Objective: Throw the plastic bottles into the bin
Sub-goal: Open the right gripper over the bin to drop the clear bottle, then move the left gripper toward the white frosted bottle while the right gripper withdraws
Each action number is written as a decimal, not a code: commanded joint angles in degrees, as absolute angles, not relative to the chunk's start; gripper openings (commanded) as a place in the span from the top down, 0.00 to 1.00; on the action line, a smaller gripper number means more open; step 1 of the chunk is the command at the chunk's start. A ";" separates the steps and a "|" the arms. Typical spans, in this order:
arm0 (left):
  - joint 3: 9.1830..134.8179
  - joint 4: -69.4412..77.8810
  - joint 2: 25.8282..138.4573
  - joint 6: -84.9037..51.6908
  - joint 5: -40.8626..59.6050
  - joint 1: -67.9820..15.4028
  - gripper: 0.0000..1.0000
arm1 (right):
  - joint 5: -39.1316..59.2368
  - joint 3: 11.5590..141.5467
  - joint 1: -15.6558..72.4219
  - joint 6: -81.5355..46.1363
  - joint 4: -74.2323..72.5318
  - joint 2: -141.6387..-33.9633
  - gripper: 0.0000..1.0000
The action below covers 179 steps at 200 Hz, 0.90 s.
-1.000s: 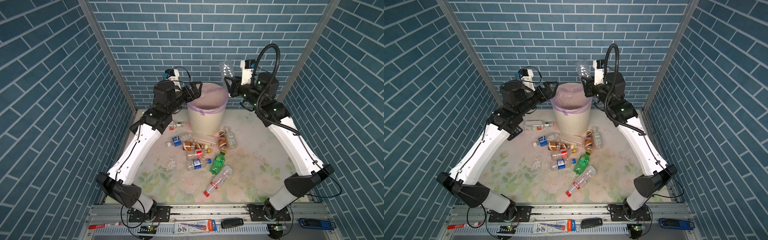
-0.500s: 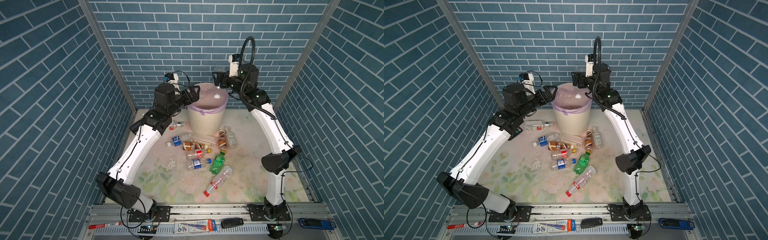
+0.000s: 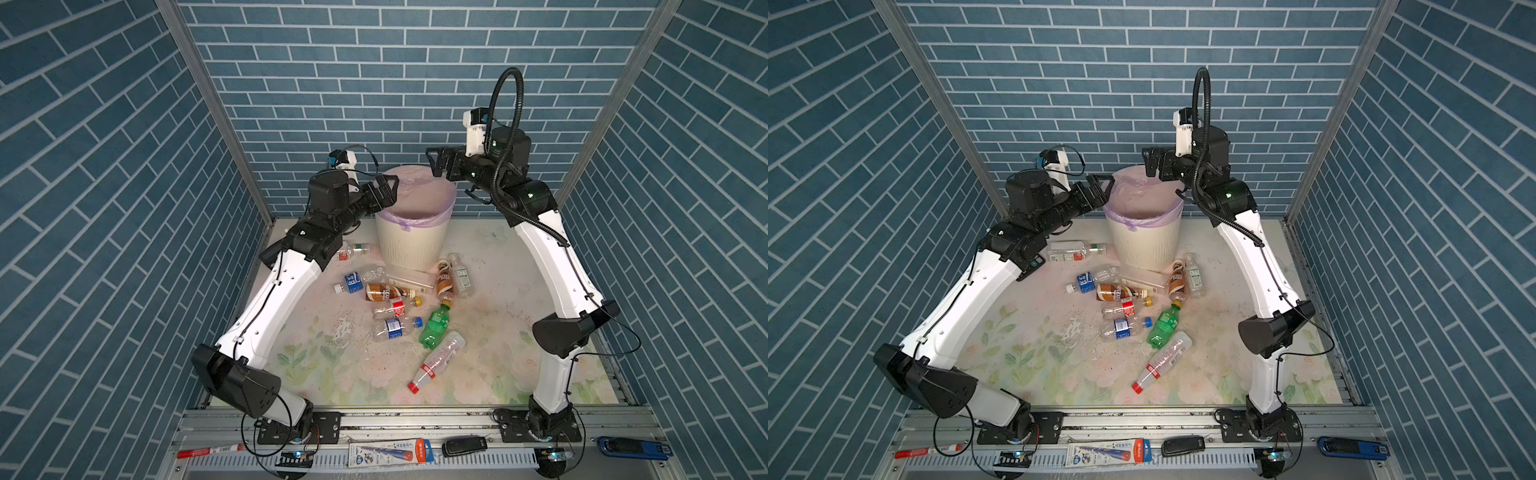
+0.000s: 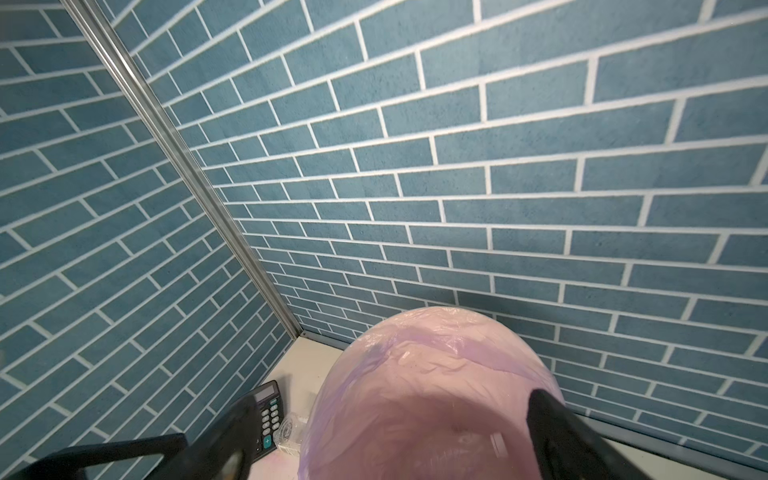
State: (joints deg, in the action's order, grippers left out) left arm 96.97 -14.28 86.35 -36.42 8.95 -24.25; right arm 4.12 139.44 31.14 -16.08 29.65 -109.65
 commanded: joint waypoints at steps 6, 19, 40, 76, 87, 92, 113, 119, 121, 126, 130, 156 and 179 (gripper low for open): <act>96.06 -15.03 84.72 -35.77 9.67 -23.91 0.01 | 3.00 135.89 31.42 -15.29 28.55 -107.64 0.01; 95.95 -15.27 84.54 -35.75 10.00 -23.91 0.01 | 2.65 134.80 31.39 -15.08 28.30 -106.76 0.01; 95.71 -15.69 84.47 -35.55 10.33 -24.01 0.01 | 1.99 132.91 31.37 -14.38 28.49 -105.25 0.01; 95.36 -16.21 84.26 -34.79 10.72 -24.55 0.01 | -0.17 127.38 31.27 -12.89 28.30 -101.24 0.01; 95.37 -16.65 84.20 -34.01 10.73 -25.08 0.01 | -0.87 125.33 31.29 -12.51 28.30 -99.82 0.01; 95.51 -16.91 84.16 -33.49 10.51 -25.41 0.01 | -1.27 124.35 31.14 -12.42 28.30 -99.11 0.01; 95.64 -18.35 84.22 -31.16 9.84 -27.16 0.01 | -3.16 119.78 30.87 -12.04 28.21 -95.93 0.01; 95.71 -19.06 84.36 -30.52 9.65 -27.72 0.01 | -3.83 118.17 30.72 -12.14 28.14 -94.97 0.01; 95.67 -19.31 84.26 -30.39 9.60 -27.89 0.01 | -4.01 117.65 30.64 -12.13 28.08 -94.58 0.01; 95.51 -19.93 84.39 -29.97 9.45 -28.44 0.01 | -4.62 116.31 30.45 -12.26 28.04 -93.70 0.01; 95.38 -20.38 84.51 -29.62 9.41 -28.79 0.01 | -5.00 115.28 30.21 -12.42 28.04 -92.99 0.01; 93.32 -22.56 84.26 -26.54 8.08 -32.43 0.01 | -6.60 109.04 28.02 -14.39 28.87 -88.69 0.01; 92.06 -25.80 84.37 -23.20 5.41 -36.64 0.01 | -6.33 102.90 24.95 -17.61 30.41 -84.60 0.01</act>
